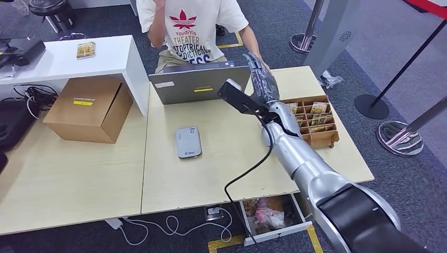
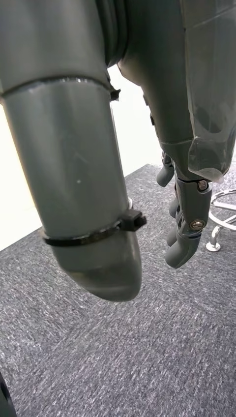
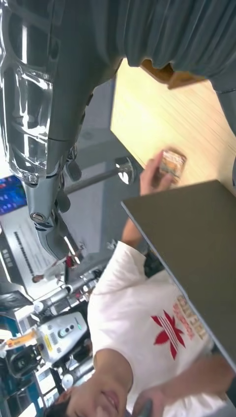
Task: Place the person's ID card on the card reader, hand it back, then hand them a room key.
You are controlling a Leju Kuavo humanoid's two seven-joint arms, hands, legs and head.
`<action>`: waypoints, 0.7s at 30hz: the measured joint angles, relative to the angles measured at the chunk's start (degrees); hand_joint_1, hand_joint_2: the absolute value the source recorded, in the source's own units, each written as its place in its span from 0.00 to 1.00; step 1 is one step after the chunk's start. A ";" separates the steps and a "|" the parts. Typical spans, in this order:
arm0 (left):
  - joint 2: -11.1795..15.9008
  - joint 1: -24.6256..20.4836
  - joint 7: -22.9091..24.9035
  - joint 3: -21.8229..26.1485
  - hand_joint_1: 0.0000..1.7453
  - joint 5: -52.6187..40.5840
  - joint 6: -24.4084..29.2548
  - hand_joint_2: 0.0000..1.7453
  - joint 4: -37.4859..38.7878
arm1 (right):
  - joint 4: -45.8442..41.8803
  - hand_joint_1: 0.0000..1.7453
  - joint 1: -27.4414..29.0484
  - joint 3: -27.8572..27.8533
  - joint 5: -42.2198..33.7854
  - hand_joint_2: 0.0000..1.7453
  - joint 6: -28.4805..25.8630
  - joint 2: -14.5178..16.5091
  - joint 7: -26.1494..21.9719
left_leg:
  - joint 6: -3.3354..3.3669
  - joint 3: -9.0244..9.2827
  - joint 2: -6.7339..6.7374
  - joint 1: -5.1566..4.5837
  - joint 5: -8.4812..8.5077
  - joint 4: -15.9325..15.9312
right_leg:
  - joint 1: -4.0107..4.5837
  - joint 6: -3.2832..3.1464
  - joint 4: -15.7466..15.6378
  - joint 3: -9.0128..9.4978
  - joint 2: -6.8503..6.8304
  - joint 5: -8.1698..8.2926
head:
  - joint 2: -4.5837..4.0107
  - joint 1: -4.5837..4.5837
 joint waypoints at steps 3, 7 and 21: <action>0.00 0.00 -0.17 0.00 0.00 -0.28 -0.17 0.00 0.00 | -0.31 0.00 1.39 0.32 3.06 1.00 -1.92 -1.89 0.61 | 0.00 -0.01 0.00 -0.01 0.00 0.00 | -0.01 0.00 0.00 0.00 0.00 0.00 | 0.00 0.00; 0.00 0.00 -0.17 0.00 0.00 -0.53 -0.29 0.00 0.00 | -0.39 0.00 2.75 0.96 6.35 1.00 -3.55 -3.92 1.80 | 0.01 -0.01 0.00 -0.01 -0.01 0.00 | -0.01 0.00 -0.01 0.00 0.01 0.00 | 0.00 0.00; 0.00 0.00 -0.43 0.00 0.00 -0.82 -0.28 0.00 0.00 | -0.63 0.00 5.11 1.57 10.39 1.00 -5.72 -7.56 4.04 | 0.01 0.01 0.00 0.00 -0.01 -0.01 | -0.01 0.00 -0.01 0.00 0.01 0.00 | 0.00 -0.01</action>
